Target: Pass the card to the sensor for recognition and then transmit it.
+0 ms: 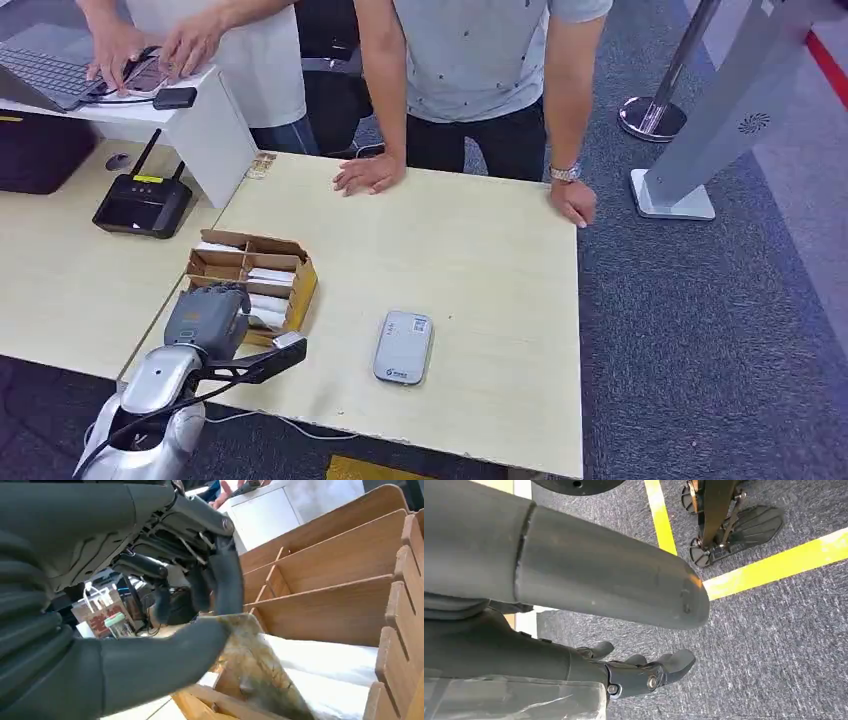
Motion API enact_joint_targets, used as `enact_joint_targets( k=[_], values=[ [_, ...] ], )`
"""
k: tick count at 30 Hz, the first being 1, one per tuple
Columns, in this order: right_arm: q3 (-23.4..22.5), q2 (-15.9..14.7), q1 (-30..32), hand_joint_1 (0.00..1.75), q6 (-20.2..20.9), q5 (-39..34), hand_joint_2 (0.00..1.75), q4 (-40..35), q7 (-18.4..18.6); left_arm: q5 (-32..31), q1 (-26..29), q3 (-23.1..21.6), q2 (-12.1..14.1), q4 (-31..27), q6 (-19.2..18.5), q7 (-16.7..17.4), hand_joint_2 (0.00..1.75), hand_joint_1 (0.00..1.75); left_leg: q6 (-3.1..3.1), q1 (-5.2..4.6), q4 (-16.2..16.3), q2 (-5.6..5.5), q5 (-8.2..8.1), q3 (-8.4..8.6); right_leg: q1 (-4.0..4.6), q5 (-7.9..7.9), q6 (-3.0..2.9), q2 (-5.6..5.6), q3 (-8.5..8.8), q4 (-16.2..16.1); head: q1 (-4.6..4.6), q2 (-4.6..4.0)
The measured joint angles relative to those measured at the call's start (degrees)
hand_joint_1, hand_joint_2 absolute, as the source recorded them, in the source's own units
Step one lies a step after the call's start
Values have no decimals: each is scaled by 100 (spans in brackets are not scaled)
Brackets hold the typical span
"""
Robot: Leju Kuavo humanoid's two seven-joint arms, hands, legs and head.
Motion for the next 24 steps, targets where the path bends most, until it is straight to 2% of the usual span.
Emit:
enact_joint_targets(
  k=[13,18,24],
  values=[
    [0,0,0,0,-7,-4,0,0,35,0,-93,0,-2,0,-55,22,175,175,0,0,0,0,0,0,0,0,0,0,0,0,0,0],
    [0,0,1,0,-7,-15,0,0,35,0,-253,35,9,0,-98,-168,175,175,0,0,0,-1,0,0,0,0,0,-1,0,0,2,0],
    [2,0,1,0,-9,-20,0,0,37,175,-722,225,94,0,-260,-402,175,175,0,1,0,-2,3,0,0,1,0,-2,1,2,0,0]
  ],
)
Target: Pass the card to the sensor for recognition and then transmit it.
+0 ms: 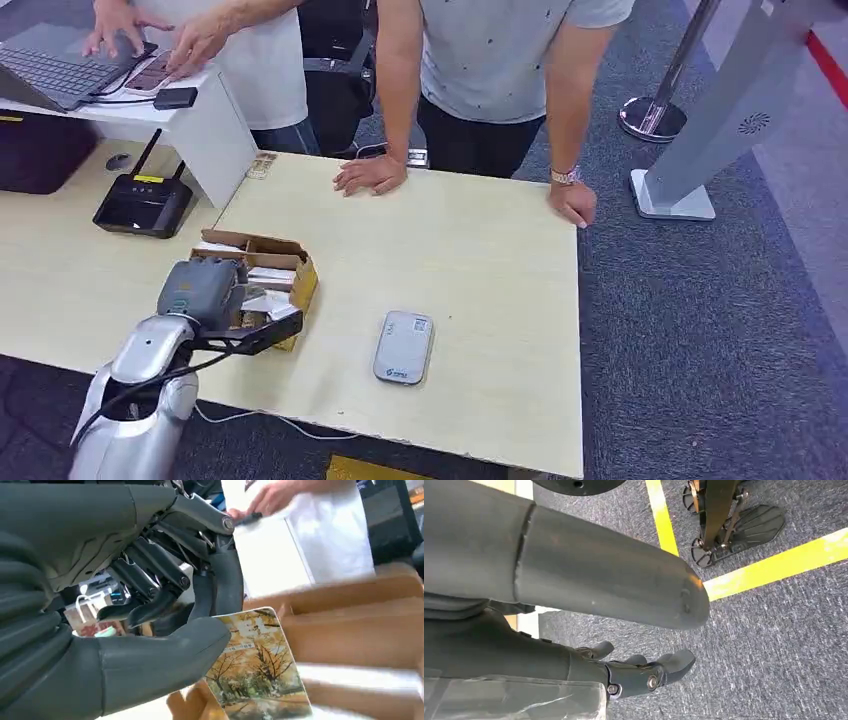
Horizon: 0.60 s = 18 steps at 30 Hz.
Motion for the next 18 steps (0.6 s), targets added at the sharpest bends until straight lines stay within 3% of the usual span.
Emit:
enact_joint_targets(
  k=[12,18],
  values=[
    [0,0,-2,0,9,-48,0,0,-46,1000,-1048,286,381,65,-655,-256,175,175,-2,0,0,1,1,0,0,0,0,2,-1,1,0,0],
    [0,0,-4,0,9,-48,0,0,-46,1123,-1292,354,542,142,-730,-258,175,175,-2,0,0,1,1,-1,0,0,0,2,-1,1,2,0]
  ],
)
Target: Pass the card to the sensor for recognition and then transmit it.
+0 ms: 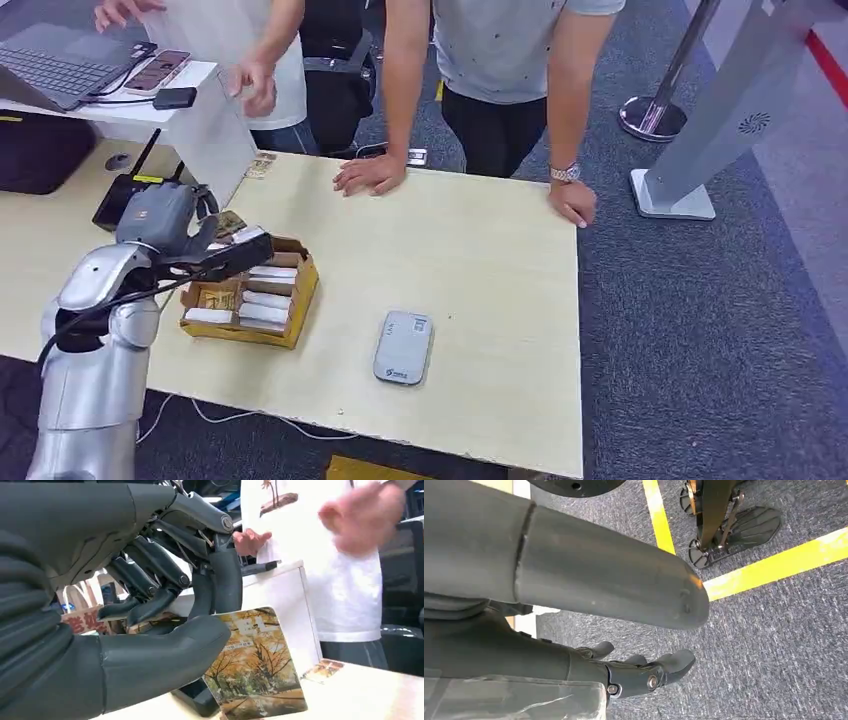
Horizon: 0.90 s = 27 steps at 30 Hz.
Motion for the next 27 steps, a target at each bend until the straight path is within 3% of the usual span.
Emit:
enact_joint_targets(
  k=[8,12,18,27],
  values=[
    [2,0,-1,0,2,6,0,0,-13,175,-231,91,133,85,-107,67,175,175,0,0,0,0,0,0,0,0,0,-1,-1,0,0,0],
    [46,0,-8,0,20,88,0,2,-31,-431,-541,210,140,215,27,291,175,175,0,0,0,0,1,0,0,0,0,0,0,0,0,0],
    [157,0,-39,0,59,317,0,11,-55,-1196,-1029,264,64,849,206,334,175,175,-2,0,0,-4,3,0,0,1,0,-6,0,0,-2,0],
    [236,0,-69,0,101,435,0,35,-55,-1294,-1806,249,-120,1863,265,448,175,175,-2,-2,2,0,3,0,0,3,1,1,-3,0,-2,0]
  ],
)
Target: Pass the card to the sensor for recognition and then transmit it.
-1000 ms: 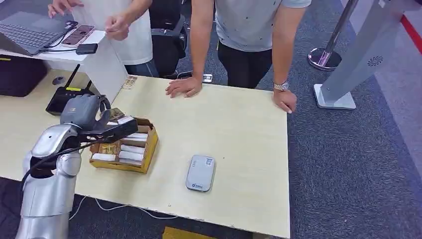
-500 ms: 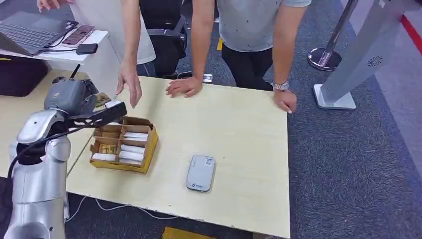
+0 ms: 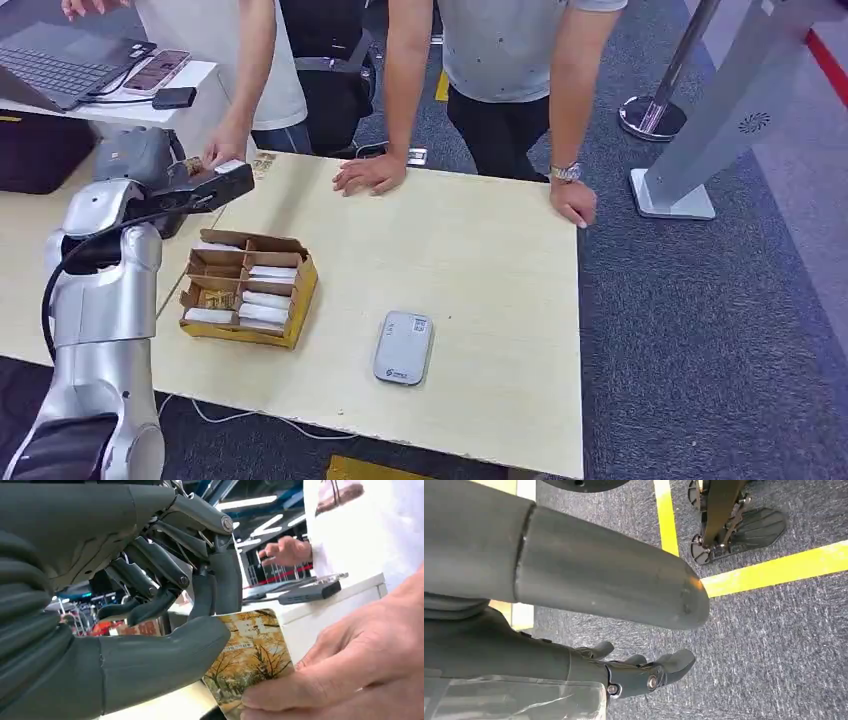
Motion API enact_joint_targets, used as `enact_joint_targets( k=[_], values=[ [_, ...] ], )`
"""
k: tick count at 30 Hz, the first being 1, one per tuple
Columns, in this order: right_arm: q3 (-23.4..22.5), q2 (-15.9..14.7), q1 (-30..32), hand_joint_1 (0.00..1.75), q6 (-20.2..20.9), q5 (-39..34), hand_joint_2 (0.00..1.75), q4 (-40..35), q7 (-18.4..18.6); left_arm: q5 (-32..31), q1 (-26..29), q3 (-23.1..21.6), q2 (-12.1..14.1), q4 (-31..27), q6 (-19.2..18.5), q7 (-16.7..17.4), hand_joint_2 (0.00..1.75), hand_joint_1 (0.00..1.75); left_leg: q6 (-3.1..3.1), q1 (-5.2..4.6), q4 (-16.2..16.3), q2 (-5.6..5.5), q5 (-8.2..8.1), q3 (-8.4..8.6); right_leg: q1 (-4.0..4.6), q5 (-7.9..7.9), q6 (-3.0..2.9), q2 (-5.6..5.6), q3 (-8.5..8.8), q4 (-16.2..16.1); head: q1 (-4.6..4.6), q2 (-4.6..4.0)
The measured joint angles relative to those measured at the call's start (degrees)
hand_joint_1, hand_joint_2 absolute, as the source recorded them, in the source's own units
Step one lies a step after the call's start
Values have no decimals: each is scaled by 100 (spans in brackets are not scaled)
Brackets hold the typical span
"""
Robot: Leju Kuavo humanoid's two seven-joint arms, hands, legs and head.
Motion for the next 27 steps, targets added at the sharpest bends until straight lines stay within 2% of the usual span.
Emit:
enact_joint_targets(
  k=[10,11,12,13,15,27],
  values=[
    [0,0,-13,0,11,26,0,20,2,-4,-247,-55,-304,395,37,-136,175,175,0,0,0,5,-1,-1,0,0,0,4,-3,0,0,0],
    [0,0,-13,0,11,26,0,20,2,-2,-250,-61,-330,406,41,-149,175,51,0,0,0,5,0,-1,0,0,0,4,-3,0,2,0],
    [0,0,-13,0,15,26,0,20,2,2,-250,-61,-372,413,61,-184,175,0,0,0,0,5,-1,-1,0,0,0,4,-3,0,2,0],
    [0,0,-12,0,15,31,0,20,2,4,-250,-61,-408,417,128,-203,0,0,0,0,0,5,-1,-1,0,0,0,4,-3,0,0,0],
    [0,0,-12,0,15,52,0,20,9,20,-251,-61,-507,413,297,-232,0,0,0,0,0,3,0,-2,0,0,0,2,-2,0,2,0],
    [-9,2,-12,0,2,79,0,22,37,409,-138,-61,-964,-62,352,-363,0,0,0,0,0,3,0,-2,0,0,0,2,-1,0,0,0]
  ],
)
